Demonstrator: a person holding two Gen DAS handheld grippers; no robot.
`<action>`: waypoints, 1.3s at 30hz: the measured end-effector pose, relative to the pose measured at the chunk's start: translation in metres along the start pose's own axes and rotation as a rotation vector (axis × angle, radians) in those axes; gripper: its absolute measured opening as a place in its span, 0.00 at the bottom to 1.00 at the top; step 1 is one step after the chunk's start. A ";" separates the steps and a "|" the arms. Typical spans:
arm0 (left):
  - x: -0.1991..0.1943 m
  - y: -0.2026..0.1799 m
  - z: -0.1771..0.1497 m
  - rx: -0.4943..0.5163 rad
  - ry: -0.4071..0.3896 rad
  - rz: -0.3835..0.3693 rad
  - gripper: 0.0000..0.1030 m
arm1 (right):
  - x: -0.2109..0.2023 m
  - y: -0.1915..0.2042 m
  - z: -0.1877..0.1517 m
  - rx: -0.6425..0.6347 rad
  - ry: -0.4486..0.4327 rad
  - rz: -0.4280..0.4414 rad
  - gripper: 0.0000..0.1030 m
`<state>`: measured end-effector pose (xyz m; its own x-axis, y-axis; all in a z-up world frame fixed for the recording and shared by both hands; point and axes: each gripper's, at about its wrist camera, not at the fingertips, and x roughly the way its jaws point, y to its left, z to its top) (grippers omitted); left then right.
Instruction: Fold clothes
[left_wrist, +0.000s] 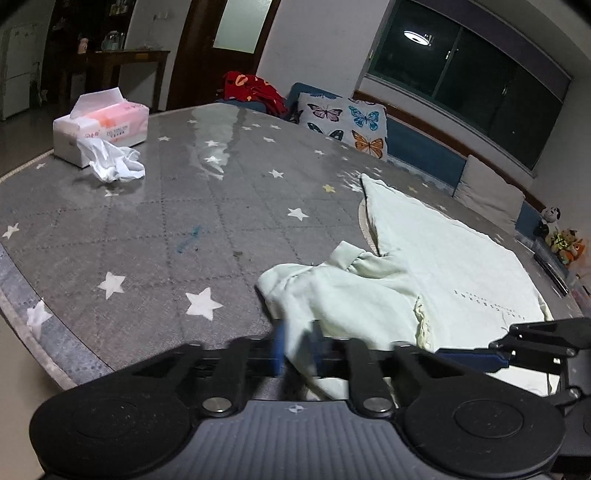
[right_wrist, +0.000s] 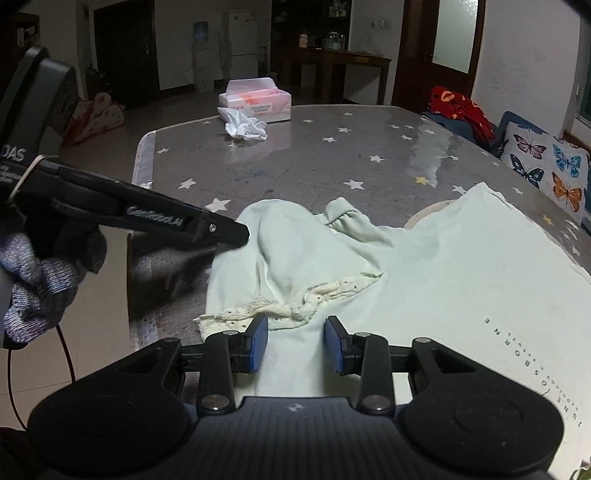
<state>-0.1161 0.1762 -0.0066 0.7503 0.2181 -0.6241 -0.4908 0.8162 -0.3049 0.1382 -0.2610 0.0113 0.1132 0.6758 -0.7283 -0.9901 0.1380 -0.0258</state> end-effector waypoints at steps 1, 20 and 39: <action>-0.001 0.001 0.001 -0.012 -0.007 -0.012 0.03 | 0.000 0.000 0.000 0.002 -0.001 0.002 0.33; -0.010 -0.105 -0.008 0.357 -0.012 -0.481 0.04 | -0.048 -0.063 -0.039 0.206 0.000 -0.141 0.33; 0.008 -0.087 -0.012 0.404 0.047 -0.345 0.07 | -0.029 -0.089 0.012 0.263 -0.115 -0.064 0.30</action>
<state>-0.0728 0.1002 0.0060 0.8127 -0.1162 -0.5710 -0.0027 0.9792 -0.2030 0.2244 -0.2839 0.0433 0.1982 0.7355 -0.6479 -0.9269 0.3556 0.1201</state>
